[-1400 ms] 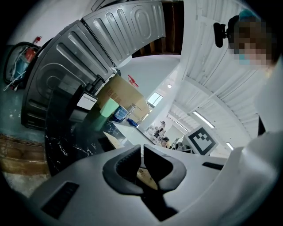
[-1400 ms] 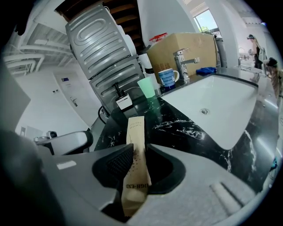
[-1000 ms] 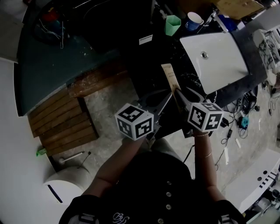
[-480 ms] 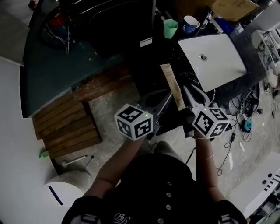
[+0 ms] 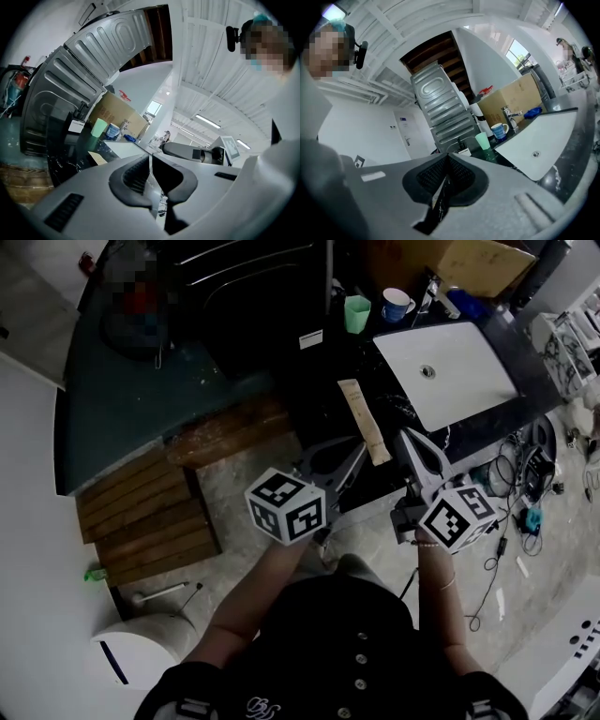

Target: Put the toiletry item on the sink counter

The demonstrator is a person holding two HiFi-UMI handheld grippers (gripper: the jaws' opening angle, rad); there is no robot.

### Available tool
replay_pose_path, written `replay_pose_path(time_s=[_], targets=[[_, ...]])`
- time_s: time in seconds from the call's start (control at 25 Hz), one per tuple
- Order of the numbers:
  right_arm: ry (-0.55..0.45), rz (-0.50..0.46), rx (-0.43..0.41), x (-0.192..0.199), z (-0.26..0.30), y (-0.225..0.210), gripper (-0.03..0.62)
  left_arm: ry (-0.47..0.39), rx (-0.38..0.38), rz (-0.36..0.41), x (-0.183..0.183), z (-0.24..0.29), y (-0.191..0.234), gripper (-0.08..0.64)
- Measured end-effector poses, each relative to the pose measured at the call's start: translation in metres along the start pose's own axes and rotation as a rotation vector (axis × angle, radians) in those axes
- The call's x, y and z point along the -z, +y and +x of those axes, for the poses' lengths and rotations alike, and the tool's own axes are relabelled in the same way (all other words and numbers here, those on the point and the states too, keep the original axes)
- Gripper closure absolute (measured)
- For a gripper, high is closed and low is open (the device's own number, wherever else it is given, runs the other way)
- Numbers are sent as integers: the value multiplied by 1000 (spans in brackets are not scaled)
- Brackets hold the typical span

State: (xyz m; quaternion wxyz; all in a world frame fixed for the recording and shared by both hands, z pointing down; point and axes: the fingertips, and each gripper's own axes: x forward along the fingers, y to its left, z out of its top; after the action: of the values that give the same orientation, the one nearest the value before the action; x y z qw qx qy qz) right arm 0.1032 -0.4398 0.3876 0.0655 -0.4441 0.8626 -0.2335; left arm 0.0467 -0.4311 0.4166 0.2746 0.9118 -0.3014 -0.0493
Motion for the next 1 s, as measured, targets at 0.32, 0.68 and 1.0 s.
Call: replay_pose_path(time_s=[0.32, 0.68, 1.0], targets=[[-56, -133, -110, -9, -44, 51, 589, -14, 4, 26, 10, -13, -36, 534], [-48, -169, -145, -5, -84, 74, 589, -26, 23, 55, 16, -24, -82, 534], [-95, -185, -149, -7, -127, 84, 589, -51, 33, 96, 20, -33, -120, 534]])
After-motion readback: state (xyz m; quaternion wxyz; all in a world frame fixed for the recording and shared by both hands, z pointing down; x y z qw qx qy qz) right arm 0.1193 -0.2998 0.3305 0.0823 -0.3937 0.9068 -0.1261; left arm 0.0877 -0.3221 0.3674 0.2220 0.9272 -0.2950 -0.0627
